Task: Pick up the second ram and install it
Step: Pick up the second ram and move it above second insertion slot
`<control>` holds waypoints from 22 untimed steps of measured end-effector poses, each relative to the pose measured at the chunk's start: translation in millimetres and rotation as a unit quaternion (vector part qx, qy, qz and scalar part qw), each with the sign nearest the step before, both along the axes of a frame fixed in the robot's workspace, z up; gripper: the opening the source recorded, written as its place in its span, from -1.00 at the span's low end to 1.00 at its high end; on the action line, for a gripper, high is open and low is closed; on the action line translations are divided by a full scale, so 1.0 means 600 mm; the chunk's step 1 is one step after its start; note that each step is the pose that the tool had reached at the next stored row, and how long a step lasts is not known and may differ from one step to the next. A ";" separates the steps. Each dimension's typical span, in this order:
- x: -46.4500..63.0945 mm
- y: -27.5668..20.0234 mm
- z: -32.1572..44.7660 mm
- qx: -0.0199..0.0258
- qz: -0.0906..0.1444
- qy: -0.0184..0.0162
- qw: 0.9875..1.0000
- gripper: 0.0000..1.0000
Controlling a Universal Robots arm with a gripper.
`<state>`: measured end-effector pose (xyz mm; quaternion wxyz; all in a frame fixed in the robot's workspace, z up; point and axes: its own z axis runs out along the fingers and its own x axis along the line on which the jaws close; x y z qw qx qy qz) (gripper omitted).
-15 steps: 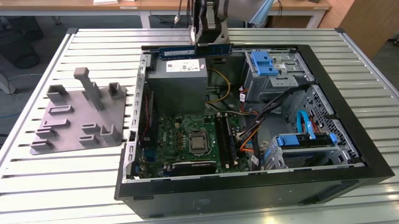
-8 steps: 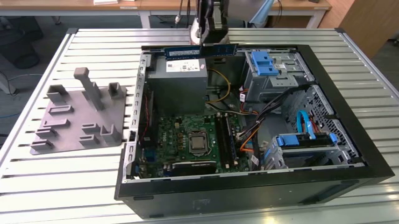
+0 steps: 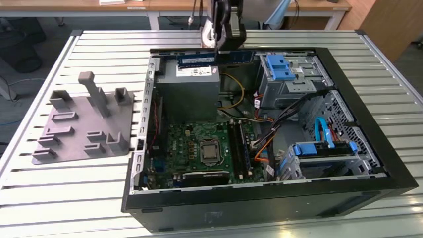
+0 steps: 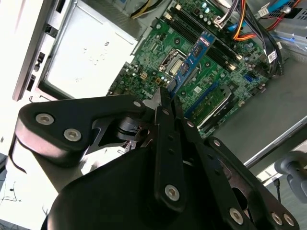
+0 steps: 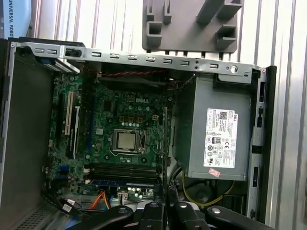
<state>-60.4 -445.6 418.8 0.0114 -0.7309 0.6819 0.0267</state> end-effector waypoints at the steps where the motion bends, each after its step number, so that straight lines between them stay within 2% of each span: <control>1: 0.003 -0.0021 -0.002 0.000 0.000 0.000 1.000 -0.73; 8: 0.020 -0.0091 -0.018 0.000 0.000 0.001 1.000 -0.73; 22: 0.034 -0.0117 -0.040 0.000 0.000 0.001 1.000 -0.73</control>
